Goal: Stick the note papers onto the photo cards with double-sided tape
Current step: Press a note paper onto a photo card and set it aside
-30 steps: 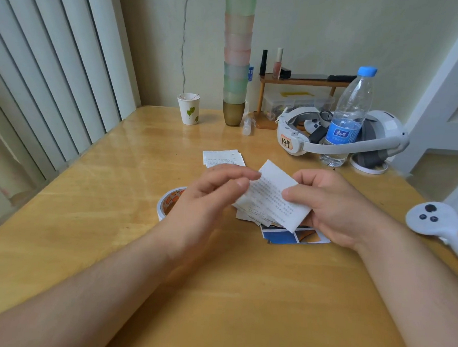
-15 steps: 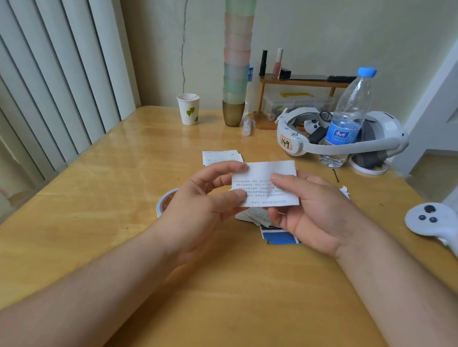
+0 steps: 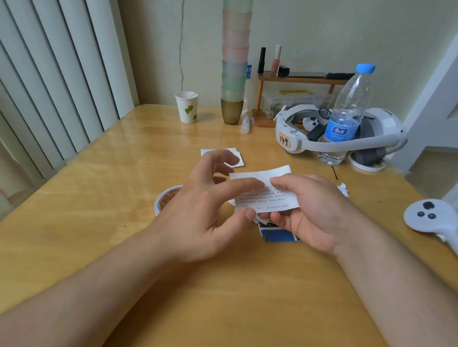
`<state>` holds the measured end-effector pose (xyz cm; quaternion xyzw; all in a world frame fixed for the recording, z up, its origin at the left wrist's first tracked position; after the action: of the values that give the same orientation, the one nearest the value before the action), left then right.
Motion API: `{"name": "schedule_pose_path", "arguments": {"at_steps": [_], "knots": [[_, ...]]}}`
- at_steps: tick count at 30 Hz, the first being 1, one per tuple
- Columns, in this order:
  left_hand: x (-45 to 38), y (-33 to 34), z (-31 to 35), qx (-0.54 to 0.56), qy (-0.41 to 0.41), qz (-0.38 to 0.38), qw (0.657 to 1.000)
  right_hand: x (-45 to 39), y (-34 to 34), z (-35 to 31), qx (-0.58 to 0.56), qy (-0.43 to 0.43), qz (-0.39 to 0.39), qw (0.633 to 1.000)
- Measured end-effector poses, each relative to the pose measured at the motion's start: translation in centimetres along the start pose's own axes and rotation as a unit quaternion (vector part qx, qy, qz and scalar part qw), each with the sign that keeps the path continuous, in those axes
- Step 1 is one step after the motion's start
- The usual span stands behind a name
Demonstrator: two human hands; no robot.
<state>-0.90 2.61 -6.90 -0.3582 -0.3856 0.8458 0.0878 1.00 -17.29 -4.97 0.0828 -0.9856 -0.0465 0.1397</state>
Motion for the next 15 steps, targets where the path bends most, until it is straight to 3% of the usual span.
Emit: {"name": "schedule_pose_path", "arguments": {"at_steps": [15], "knots": [[-1.07, -0.35, 0.22, -0.190, 0.116, -0.013, 0.975, -0.05, -0.59, 0.32, -0.030, 0.048, -0.007, 0.998]]}}
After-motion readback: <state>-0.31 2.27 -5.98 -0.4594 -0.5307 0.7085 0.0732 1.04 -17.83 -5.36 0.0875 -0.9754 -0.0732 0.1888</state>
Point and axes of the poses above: each hand's wrist, its own x-axis away from the middle knuckle, its own y-axis out of the palm, z = x × y, the point moved 2 cm from there along -x, towards the middle knuckle, and after that the axes turned 5 degrees about x, right-handed, at the moved point
